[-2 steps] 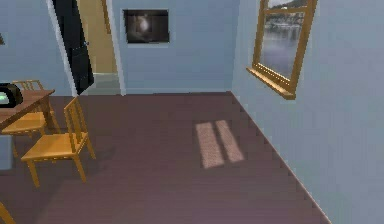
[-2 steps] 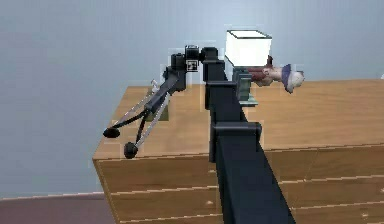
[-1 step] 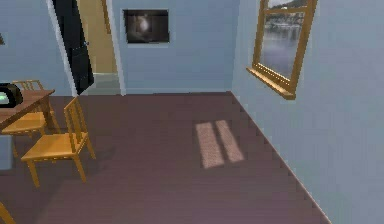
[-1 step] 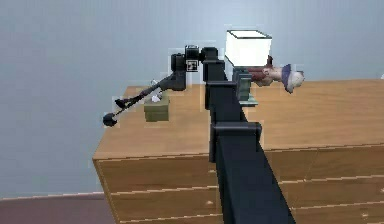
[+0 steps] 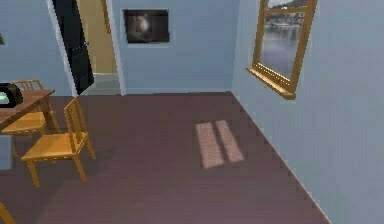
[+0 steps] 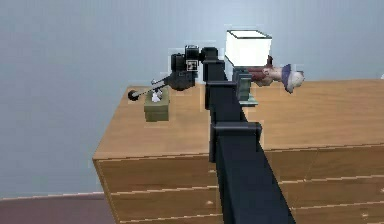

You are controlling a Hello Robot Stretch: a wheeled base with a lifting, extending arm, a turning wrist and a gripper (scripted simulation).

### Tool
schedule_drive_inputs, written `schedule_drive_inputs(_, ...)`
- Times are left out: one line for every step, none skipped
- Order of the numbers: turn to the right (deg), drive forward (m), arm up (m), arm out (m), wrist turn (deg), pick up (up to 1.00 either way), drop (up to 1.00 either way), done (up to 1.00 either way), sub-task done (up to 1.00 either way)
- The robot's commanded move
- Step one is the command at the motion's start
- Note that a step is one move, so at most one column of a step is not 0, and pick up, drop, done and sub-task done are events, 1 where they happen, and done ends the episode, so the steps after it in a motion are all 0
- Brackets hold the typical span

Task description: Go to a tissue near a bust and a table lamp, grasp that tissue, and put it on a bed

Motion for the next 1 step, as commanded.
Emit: schedule_drive_inputs(0.0, 0.00, 0.00, 0.00, 18.0, 0.00, 0.00, 0.00, 0.00)
